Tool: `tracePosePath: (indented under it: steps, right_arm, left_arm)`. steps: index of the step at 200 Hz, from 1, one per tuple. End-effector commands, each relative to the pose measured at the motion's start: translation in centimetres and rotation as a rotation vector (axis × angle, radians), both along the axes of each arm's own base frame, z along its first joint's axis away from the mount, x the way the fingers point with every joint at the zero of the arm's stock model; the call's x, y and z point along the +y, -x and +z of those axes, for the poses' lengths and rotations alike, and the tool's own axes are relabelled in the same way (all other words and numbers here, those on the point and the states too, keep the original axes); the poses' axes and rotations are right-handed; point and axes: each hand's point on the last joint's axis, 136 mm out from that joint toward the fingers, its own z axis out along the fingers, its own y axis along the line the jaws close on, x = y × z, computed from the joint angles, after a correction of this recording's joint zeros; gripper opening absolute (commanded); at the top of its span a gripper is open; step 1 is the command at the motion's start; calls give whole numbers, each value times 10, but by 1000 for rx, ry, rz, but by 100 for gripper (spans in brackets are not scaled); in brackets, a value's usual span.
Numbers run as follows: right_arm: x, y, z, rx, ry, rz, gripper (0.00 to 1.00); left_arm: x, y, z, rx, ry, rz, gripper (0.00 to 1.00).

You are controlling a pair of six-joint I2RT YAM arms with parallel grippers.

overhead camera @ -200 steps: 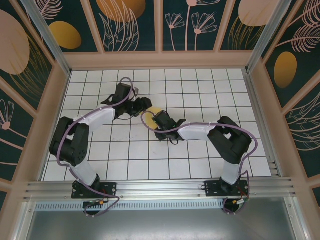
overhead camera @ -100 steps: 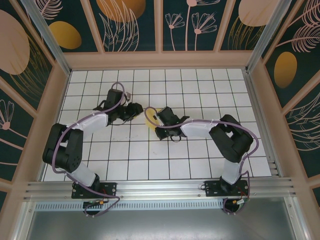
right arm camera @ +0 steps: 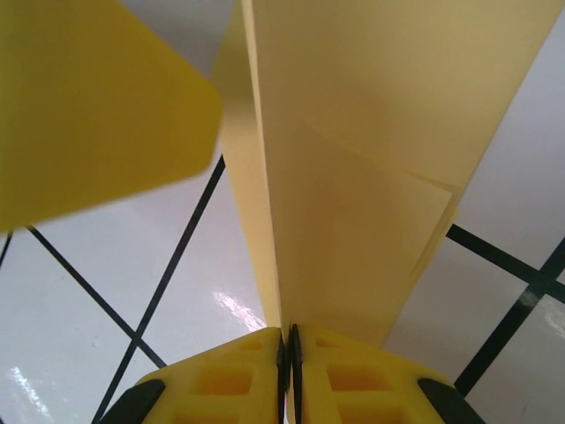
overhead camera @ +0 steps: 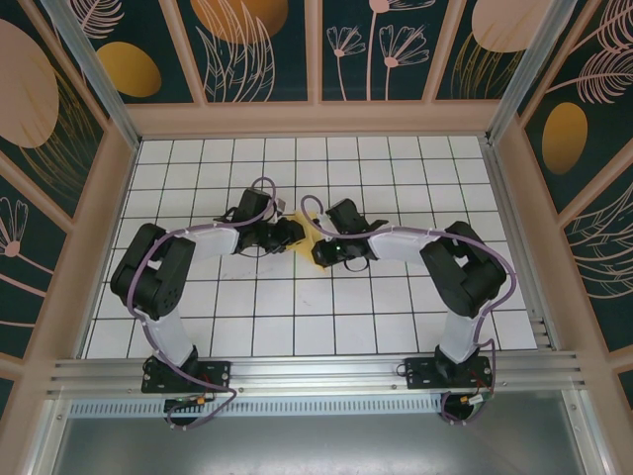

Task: Fold a paper plane with a square sheet of paper (fold left side to right side)
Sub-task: Fourth fold the wing at the center of the table.

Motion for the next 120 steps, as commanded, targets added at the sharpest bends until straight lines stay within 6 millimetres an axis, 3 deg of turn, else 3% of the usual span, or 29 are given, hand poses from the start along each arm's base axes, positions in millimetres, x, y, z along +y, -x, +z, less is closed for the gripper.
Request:
tracePosePath:
  steps: [1, 70, 78, 120]
  right_arm:
    - [7, 2, 11, 26, -85, 35, 15]
    - [6, 0, 3, 103, -143, 54, 15]
    - [6, 0, 1, 110, -141, 56, 15]
    - [6, -1, -4, 126, -138, 51, 15]
  left_arm:
    - [-10, -12, 11, -31, 43, -4, 34]
    - [-13, -10, -5, 6, 35, -2, 36]
    - [-17, -17, 3, -17, 49, -5, 37]
    - [-18, -18, 0, -10, 43, -4, 42]
